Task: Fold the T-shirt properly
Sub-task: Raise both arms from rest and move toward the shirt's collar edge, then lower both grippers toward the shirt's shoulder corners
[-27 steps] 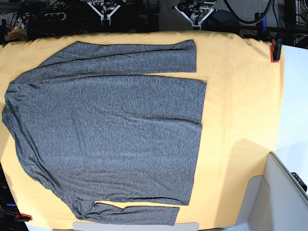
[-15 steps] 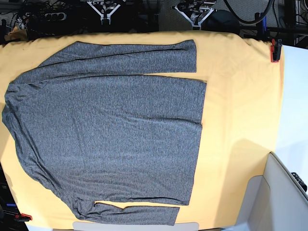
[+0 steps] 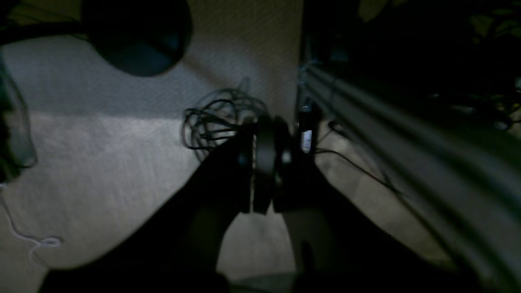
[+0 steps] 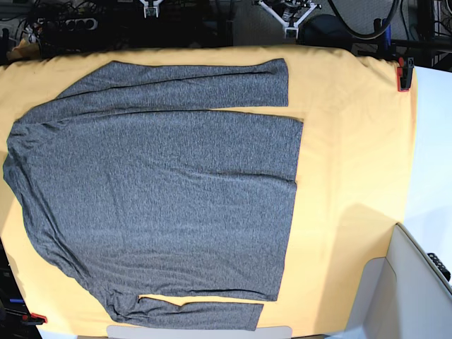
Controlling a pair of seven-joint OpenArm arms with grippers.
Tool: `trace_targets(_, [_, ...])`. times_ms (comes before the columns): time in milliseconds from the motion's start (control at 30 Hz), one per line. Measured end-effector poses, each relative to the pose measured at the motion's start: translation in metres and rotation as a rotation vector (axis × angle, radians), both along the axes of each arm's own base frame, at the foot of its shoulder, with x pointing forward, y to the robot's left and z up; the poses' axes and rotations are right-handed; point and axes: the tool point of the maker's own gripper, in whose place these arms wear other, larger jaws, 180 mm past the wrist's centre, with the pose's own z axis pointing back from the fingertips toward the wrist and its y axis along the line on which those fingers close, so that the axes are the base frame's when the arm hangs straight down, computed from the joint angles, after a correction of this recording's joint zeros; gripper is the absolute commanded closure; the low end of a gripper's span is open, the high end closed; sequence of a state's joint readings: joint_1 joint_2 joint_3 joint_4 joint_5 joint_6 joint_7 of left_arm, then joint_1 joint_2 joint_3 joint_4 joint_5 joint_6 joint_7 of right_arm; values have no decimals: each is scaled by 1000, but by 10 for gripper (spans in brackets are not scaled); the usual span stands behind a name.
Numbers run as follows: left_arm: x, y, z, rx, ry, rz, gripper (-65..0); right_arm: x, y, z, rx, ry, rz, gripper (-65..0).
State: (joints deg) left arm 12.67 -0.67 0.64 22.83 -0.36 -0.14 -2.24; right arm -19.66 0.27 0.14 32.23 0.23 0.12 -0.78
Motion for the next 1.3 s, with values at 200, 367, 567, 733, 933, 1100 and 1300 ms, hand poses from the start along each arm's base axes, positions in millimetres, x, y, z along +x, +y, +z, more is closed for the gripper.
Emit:
trace_targets(200, [6,20,25,37,-42,-9,-2,16,-30,35,-52,-138,30,0])
trace_targets(367, [39,30,61,63,-170,-28,-2,14,-32,68,-59,-215,53,0])
trace_targets(567, [44,31,104,72,-212,-42,-2,8,-28,103,-59,-219,61,0])
trace_targets(733, [63,31,141,76,-290,-49,-2,19,-24,139,-55,-301,75,0])
trace_targets(933, [72,20,174,-93,-291,-100,-2,41,-28,188,-71,-404,112,0])
trace_targets(1100, [105,27,224,-131,-345,-216,-2,71,-28,238,-83,-535,130,0])
trace_targets(1300, [100,12,251,-173,-324,-447,-4,89,-15,274,-38,-632,141,0])
